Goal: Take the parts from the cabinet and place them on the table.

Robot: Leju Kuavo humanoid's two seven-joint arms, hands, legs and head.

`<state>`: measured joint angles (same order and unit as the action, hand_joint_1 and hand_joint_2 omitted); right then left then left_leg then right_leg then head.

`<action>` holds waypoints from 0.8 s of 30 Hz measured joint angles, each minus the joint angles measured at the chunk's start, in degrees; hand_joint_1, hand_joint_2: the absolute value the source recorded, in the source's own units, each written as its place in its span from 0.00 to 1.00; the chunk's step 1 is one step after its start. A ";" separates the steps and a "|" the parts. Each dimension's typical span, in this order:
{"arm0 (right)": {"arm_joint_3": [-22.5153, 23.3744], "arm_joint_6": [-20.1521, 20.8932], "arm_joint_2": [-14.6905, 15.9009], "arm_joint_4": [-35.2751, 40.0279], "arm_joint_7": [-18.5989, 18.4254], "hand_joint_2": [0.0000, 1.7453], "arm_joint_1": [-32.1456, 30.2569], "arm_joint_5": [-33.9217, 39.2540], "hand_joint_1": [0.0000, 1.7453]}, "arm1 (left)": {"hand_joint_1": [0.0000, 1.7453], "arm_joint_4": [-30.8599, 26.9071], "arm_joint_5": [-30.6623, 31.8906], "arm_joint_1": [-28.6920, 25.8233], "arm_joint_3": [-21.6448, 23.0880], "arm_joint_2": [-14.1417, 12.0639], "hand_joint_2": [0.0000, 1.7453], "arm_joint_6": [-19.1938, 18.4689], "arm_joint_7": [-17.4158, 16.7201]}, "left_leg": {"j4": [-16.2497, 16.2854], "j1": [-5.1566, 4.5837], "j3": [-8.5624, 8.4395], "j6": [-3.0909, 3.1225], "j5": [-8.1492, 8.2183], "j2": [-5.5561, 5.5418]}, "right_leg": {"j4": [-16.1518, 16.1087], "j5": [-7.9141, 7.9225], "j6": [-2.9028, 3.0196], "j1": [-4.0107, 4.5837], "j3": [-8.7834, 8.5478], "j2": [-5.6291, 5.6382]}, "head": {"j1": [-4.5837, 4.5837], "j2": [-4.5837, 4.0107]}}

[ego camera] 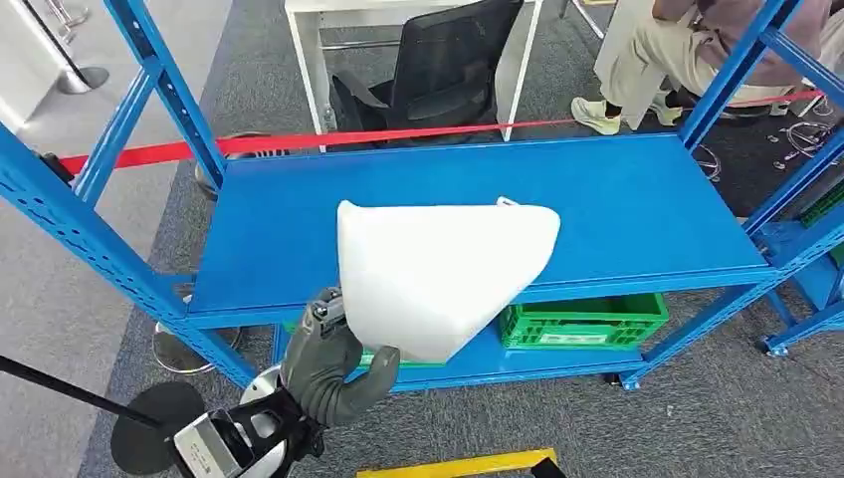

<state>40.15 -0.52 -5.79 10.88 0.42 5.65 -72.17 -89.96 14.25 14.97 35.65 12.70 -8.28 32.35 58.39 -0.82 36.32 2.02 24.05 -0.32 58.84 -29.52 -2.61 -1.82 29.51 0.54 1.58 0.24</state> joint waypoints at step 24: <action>0.55 0.11 -0.07 0.04 -0.15 0.00 0.02 0.07 0.00 | 1.00 2.47 -0.57 1.24 1.07 0.70 1.00 -2.10 -0.79 | -2.77 0.10 -3.63 1.22 1.80 0.65 | 16.84 -5.24 -0.86 0.15 11.33 -0.51 | -0.05 0.00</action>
<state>40.70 -0.42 -5.86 10.93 0.26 5.67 -72.11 -87.50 13.68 16.21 36.72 13.40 -10.38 31.56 55.62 -0.72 32.69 3.25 25.86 0.33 75.68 -34.76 -3.47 -1.67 40.84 0.03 1.53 0.24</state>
